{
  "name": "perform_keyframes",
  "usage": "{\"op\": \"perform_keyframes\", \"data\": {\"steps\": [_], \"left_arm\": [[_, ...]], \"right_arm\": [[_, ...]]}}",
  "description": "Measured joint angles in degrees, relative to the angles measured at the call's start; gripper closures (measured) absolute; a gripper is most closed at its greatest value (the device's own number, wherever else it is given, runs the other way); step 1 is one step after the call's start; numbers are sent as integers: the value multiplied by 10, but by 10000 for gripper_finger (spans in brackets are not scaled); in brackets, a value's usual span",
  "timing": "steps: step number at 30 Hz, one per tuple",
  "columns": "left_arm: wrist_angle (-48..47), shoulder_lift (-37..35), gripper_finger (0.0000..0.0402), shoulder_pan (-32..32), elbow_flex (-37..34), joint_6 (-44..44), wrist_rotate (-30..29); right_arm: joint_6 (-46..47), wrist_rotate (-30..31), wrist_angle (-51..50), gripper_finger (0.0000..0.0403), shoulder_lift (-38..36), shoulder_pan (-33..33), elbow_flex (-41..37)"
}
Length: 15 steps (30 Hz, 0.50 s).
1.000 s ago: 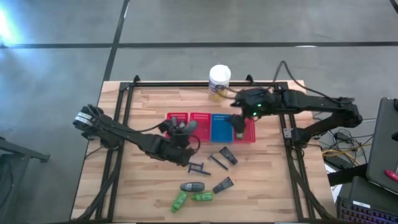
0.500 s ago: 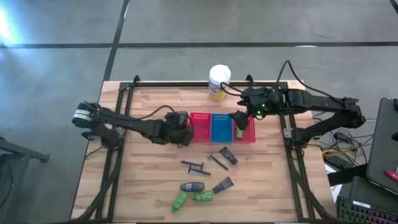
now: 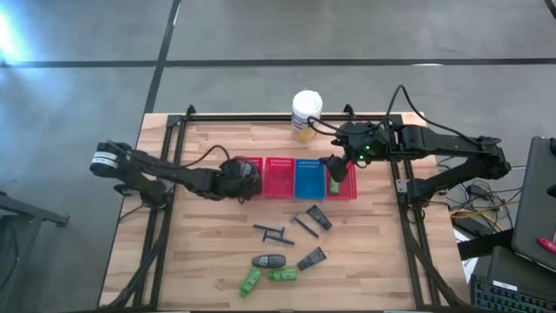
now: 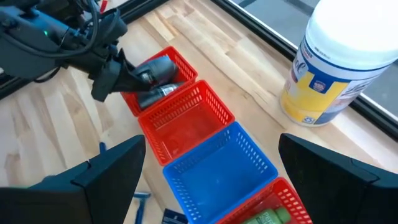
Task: Pick & Place Travel size toiletries
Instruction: Put the black deodorant into the left red bin
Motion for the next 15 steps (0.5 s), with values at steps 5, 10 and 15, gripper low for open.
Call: {"op": "perform_keyframes", "data": {"steps": [5, 10, 15], "left_arm": [[37, 1, 244, 27, -7, 40, 1], [37, 1, 244, 51, -7, 93, 24], [39, 1, 243, 51, -7, 95, 36]], "right_arm": [[-2, 5, 1, 37, 1, 0, -4], [-1, 5, 4, 37, 1, 0, -12], [-2, 5, 6, 37, 1, 0, -15]]}}
